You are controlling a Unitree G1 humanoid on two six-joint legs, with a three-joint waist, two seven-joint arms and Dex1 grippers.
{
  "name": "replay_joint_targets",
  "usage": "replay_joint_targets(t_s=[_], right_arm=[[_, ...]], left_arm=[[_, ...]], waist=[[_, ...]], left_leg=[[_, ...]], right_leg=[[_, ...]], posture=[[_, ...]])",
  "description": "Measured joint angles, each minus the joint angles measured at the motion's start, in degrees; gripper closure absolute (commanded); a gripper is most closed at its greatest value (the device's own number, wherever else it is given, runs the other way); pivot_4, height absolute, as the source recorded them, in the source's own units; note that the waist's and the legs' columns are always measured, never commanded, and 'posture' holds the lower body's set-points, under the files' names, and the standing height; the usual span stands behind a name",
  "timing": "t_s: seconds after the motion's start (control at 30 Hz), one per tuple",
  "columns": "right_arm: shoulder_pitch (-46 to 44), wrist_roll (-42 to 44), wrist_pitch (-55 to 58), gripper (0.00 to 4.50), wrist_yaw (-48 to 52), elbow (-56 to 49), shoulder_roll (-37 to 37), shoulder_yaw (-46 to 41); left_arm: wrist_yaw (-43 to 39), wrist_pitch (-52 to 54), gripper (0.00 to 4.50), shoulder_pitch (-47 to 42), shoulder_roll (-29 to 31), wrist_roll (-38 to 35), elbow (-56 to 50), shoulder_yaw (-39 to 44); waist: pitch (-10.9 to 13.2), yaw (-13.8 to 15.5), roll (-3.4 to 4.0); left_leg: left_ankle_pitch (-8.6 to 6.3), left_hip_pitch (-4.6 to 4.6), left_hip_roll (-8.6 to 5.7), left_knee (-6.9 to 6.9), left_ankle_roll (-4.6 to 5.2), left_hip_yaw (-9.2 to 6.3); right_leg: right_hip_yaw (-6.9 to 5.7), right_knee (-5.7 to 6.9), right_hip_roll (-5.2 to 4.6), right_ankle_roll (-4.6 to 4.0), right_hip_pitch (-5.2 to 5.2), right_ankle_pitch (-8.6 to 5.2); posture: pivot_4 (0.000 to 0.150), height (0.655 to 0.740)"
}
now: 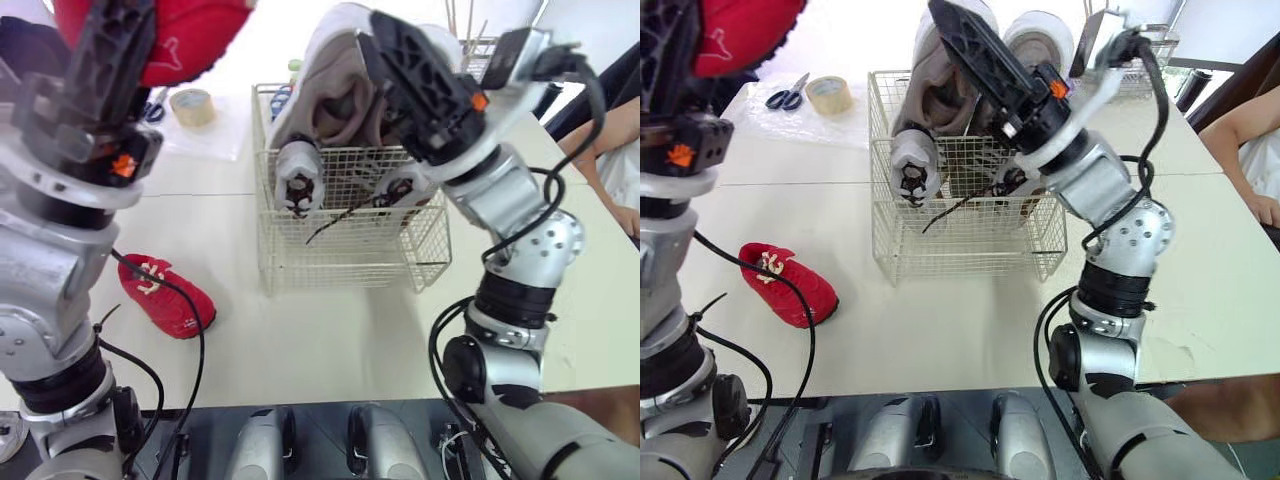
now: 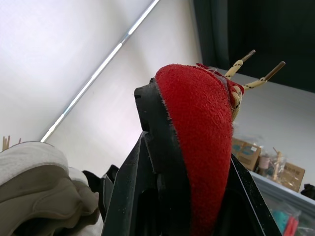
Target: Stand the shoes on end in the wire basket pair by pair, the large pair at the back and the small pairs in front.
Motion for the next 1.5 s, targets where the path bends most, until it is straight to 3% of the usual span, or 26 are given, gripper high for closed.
replay_joint_targets(t_s=[0.33, 1.07, 1.13, 1.37, 1.5], right_arm=[[-2.79, 2.78, -6.47, 0.09, -4.93, -0.78, 4.15, 2.87], [-5.12, 3.11, -9.77, 0.09, -4.44, -1.13, 2.76, 7.06], [-5.12, 3.1, -9.77, 0.61, -4.44, -1.05, 2.61, 7.27], [-5.17, 3.03, -9.78, 3.5, -4.43, -0.43, 1.29, 7.31], [-6.43, 2.58, -9.07, 3.5, -2.91, 0.82, -1.11, 7.52]], left_arm=[[-4.71, -1.59, 3.81, -0.34, -5.3, 6.29, 1.59, -4.8], [-8.22, 0.9, 3.81, 1.23, -5.18, 15.89, 3.76, -10.44], [-8.28, 0.87, 3.81, 1.53, -5.23, 15.88, 3.74, -10.41], [-8.69, 0.93, 3.81, 2.3, -5.15, 15.08, 2.47, -10.28], [-8.73, 1.07, 3.81, 2.61, -4.55, 15.25, 2.32, -10.29]], waist=[[-0.01, 0.24, -0.01], [0.0, 0.13, -0.01], [0.0, 0.07, -0.01], [0.0, 0.1, -0.01], [0.0, -0.01, 0.0]], left_leg=[[-0.02, -0.02, -0.01, 0.02, 0.14, 0.08], [-0.13, -0.04, 0.01, 0.0, 0.33, 0.07], [-0.14, -0.04, 0.01, 0.0, 0.34, 0.07], [-0.14, -0.06, 0.01, 0.0, 0.35, 0.06], [-0.17, -0.06, 0.01, 0.0, 0.39, 0.06]], right_leg=[[0.04, -0.06, 0.01, 0.11, -0.02, 0.06], [0.03, -0.08, 0.01, 0.11, -0.06, 0.06], [0.03, -0.08, 0.01, 0.11, -0.06, 0.06], [0.03, -0.1, 0.0, 0.11, -0.06, 0.06], [0.02, -0.1, 0.0, 0.11, -0.07, 0.06]], posture=[[0.15, 0.7371], [0.15, 0.7371], [0.15, 0.7371], [0.15, 0.7371], [0.15, 0.7371]])
